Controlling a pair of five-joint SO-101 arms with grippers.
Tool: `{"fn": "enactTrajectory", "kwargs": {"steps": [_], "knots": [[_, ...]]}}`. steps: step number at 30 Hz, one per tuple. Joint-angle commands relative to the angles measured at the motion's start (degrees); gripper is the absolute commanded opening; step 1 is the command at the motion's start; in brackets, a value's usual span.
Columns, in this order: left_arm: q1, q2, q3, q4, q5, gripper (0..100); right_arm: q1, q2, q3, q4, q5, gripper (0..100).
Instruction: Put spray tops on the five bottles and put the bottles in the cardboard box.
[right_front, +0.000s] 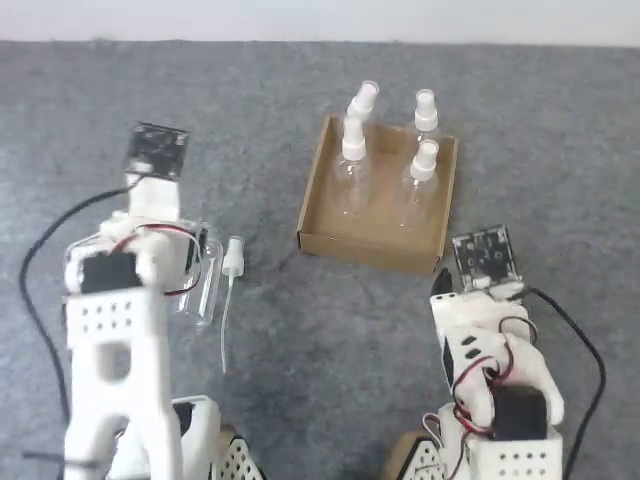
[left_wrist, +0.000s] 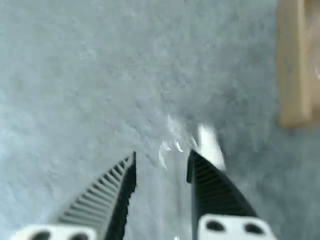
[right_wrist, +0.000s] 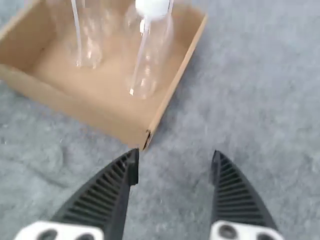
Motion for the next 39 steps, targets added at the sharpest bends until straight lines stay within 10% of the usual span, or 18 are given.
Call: {"fn": "enactTrajectory", "kwargs": {"steps": [1, 17, 24, 39], "knots": [[0.26, 14.51, -7.43, 5.98, -4.66, 19, 2.68, -0.57, -0.44, 0.4, 0.97, 17.2], [-2.64, 47.56, -16.22, -1.41, -3.16, 21, 14.37, 5.93, -5.19, 1.01, 3.52, 17.3], [-2.29, 43.08, -19.56, 2.11, -2.55, 3, 21.23, 23.87, -20.22, 0.92, 3.69, 16.9], [24.18, 20.84, -38.9, 27.96, 5.89, 3, 44.0, 52.88, -35.34, 0.84, 28.31, 17.3]]}}
